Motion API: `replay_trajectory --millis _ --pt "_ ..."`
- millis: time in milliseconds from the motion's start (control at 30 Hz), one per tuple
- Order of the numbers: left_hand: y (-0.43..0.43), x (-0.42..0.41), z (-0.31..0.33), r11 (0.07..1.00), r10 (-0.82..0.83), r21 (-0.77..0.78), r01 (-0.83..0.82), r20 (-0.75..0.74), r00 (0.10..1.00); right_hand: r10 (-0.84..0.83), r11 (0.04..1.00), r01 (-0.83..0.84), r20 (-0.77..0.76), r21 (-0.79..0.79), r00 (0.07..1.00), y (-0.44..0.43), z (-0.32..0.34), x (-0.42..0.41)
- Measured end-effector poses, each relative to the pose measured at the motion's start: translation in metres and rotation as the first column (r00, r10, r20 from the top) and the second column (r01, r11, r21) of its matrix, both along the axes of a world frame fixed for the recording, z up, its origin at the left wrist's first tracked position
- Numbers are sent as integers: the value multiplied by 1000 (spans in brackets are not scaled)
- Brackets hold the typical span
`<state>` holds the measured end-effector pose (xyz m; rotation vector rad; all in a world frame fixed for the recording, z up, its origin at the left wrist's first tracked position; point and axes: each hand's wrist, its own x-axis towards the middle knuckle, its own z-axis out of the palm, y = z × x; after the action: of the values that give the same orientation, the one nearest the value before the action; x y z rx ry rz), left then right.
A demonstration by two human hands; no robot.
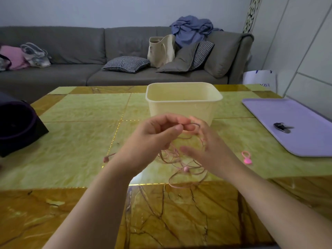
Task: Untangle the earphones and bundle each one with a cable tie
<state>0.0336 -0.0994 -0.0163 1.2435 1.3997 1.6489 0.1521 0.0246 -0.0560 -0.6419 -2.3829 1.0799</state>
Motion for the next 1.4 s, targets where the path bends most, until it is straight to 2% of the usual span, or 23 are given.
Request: replay_trajectory --millis 67,133,233,333,400,500,567,633,700,800,867,933,967,1000,1067,1133,1200,1233,1300,1333,1400 --pt "0 0 0 1000 4 17 -4 21 1000 -3 998 -4 -101 -70 995 6 4 3" --pt "0 -9 1 990 112 69 -120 112 987 -150 978 114 -202 -177 968 25 4 8" --pt "-2 -27 1 937 270 127 -324 326 906 -409 836 236 -276 -495 870 58 0 21" --pt "-4 -39 -5 856 439 78 -511 414 797 -549 669 280 -204 -689 810 79 -9 27" --pt "-5 -45 -12 791 553 1 -612 429 714 -603 618 365 -122 -696 788 85 -14 28" --pt "-6 -52 -19 713 668 -109 -692 404 625 -580 655 467 2 -594 815 82 -14 29" --pt "-5 -55 -22 696 704 -157 -701 343 622 -457 643 348 23 -682 889 75 -8 30" --pt "-4 -54 -25 702 713 -193 -686 195 674 -280 567 146 -23 -811 960 63 4 30" --pt "-1 -49 -26 714 668 -226 -663 -66 741 -117 557 -8 -87 -831 989 52 16 32" --pt "8 -32 -32 742 437 -308 -595 -450 779 59 558 -170 -165 -812 984 42 27 34" --pt "16 -13 -37 784 338 -255 -566 -589 734 103 592 -204 -178 -780 979 39 27 34" --pt "22 6 -39 875 316 -102 -473 -620 719 90 654 -192 -176 -732 980 39 25 33" --pt "24 15 -39 924 251 -80 -374 -610 752 82 668 -196 -190 -718 978 38 25 32" --pt "26 23 -40 958 141 -123 -260 -587 797 79 666 -213 -217 -715 973 36 26 31" --pt "29 34 -44 957 -59 -274 -95 -506 860 84 625 -285 -301 -727 950 33 30 32" --pt "32 34 -51 933 -96 -340 -117 -550 830 12 563 -331 -393 -757 919 32 34 32" --pt "34 25 -51 924 -33 -331 -194 -573 819 -187 498 -325 -465 -804 865 38 35 33" --pt "34 19 -49 922 29 -315 -227 -526 850 -307 477 -311 -487 -822 818 44 34 34" --pt "33 3 -41 916 217 -272 -296 -284 934 -501 481 -267 -511 -835 698 61 28 39" --pt "31 -7 -37 906 323 -246 -346 -128 938 -553 509 -209 -503 -835 664 69 23 40" --pt "28 -24 -31 879 456 -227 -419 145 878 -581 630 53 -424 -775 695 80 9 42"
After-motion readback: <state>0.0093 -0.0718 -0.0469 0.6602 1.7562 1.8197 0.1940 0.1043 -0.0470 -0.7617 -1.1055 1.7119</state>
